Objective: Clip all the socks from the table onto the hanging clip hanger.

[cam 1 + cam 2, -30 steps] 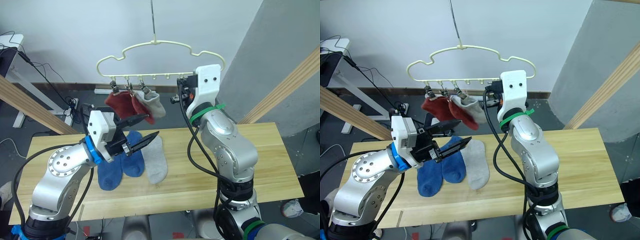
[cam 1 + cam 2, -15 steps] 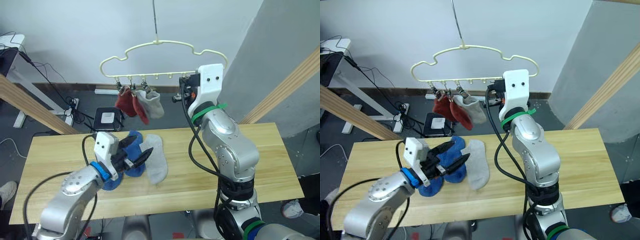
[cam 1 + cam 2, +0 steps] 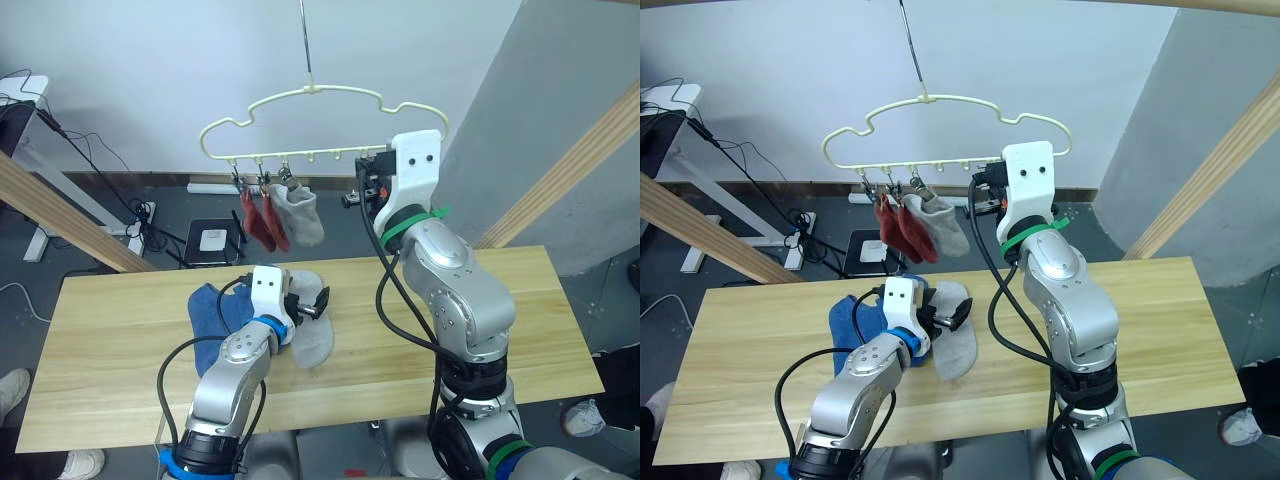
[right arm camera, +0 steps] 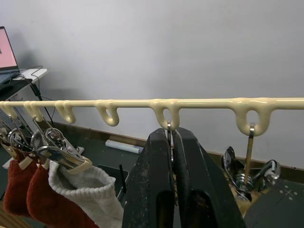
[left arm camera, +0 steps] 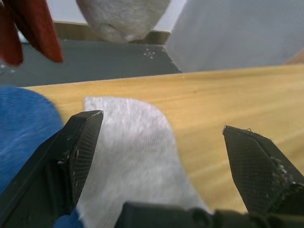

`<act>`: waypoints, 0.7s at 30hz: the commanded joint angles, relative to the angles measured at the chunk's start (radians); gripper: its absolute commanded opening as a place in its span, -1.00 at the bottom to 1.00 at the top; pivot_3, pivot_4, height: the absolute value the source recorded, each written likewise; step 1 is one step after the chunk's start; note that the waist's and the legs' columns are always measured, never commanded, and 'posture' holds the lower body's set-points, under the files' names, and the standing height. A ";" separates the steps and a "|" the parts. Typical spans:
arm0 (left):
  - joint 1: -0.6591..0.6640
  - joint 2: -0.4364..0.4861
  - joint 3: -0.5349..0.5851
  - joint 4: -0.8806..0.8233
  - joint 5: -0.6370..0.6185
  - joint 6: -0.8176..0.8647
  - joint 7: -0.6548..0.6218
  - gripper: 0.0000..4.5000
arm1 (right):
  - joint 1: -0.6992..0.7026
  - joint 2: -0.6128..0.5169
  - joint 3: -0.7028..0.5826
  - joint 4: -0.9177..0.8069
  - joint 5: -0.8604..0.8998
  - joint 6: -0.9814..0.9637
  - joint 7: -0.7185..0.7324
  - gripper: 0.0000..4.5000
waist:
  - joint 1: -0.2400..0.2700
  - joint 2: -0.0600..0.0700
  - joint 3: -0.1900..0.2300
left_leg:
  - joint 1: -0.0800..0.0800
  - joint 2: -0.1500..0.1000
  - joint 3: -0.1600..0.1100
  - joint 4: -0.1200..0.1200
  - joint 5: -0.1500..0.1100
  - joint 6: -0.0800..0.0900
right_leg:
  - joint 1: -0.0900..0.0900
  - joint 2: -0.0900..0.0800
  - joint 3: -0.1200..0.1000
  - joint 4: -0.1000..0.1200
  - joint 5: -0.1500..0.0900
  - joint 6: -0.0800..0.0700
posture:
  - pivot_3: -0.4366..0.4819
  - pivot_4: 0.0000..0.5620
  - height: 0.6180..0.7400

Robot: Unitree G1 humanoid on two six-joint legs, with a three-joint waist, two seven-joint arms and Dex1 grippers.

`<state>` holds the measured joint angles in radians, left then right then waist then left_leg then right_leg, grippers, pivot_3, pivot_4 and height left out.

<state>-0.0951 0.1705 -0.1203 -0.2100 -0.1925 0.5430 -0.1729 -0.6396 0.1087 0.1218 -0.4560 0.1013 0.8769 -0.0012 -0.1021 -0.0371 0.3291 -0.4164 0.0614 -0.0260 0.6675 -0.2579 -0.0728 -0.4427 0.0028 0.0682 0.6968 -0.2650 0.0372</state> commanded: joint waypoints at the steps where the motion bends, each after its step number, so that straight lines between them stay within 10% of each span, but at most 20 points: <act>1: -0.008 -0.019 -0.022 0.010 0.041 0.023 0.032 0.99 | -0.002 0.000 0.006 -0.039 0.006 -0.005 0.003 -1.00 | -0.005 0.000 0.000 | 0.000 0.000 0.000 0.000 0.000 0.000 | 0.000 0.000 0.000 0.000 0.000 0.000 | -0.45 0.02 1.00; 21: 0.098 -0.193 -0.067 -0.141 0.110 0.099 0.179 0.99 | 0.010 -0.013 0.009 -0.055 0.008 0.010 0.005 -1.00 | -0.014 0.000 -0.001 | 0.000 -0.001 0.000 0.000 0.000 0.000 | 0.001 0.000 0.001 0.000 0.000 0.000 | -0.51 0.03 1.00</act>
<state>-0.0087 -0.0175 -0.1651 -0.3168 -0.0931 0.6267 -0.0025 -0.6351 0.0956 0.1311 -0.4680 0.1017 0.8895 0.0005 -0.1158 -0.0371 0.3279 -0.4162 0.0609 -0.0260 0.6675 -0.2579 -0.0727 -0.4422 0.0030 0.0688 0.6965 -0.2649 0.0376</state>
